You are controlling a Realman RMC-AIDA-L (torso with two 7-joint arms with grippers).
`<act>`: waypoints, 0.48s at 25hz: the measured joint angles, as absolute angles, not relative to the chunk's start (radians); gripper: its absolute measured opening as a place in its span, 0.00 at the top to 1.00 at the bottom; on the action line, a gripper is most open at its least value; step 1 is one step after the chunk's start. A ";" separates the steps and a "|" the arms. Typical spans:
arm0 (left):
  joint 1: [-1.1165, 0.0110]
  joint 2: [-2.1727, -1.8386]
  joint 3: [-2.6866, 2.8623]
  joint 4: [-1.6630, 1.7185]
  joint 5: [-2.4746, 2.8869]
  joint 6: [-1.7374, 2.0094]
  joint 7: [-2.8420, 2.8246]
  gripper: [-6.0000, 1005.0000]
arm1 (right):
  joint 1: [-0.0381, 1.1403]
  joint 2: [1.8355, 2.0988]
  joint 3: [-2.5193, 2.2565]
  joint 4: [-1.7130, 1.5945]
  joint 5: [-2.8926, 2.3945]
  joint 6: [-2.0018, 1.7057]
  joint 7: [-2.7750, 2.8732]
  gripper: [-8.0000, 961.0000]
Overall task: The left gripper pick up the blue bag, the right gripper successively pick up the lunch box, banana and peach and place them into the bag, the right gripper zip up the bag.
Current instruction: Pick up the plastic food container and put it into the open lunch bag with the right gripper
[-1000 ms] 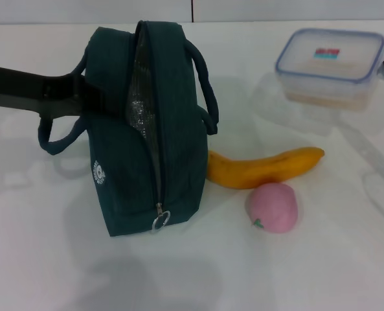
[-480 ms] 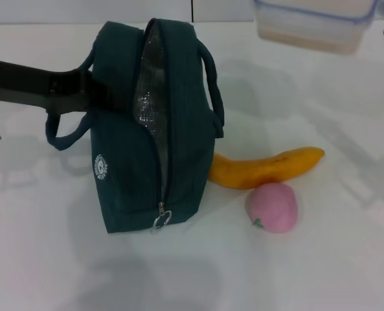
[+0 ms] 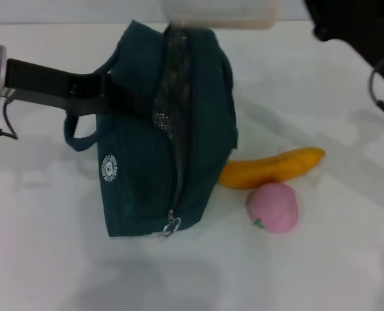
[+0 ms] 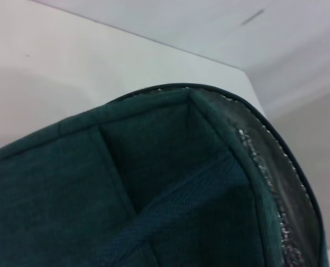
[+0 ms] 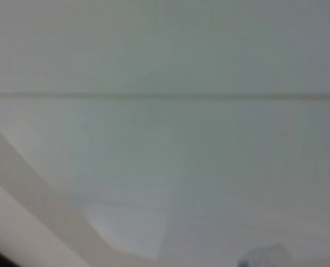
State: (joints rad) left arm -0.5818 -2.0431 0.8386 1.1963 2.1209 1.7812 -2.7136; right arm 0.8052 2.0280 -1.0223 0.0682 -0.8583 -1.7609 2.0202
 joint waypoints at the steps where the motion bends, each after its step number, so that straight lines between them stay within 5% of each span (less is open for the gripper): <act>1: -0.582 -2.046 0.839 1.196 2.117 1.781 -2.713 0.96 | 0.814 2.028 -1.020 0.071 -0.879 -1.750 2.018 0.83; 12: -0.565 -2.034 0.816 1.193 2.124 1.740 -2.707 0.96 | 0.716 2.028 -1.036 0.004 -1.018 -1.596 2.020 0.81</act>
State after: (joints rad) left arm -0.5654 -2.0338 0.8164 1.1929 2.1244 1.7401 -2.7067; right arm 0.7164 2.0278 -1.0360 0.0042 -1.0177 -1.5957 2.0200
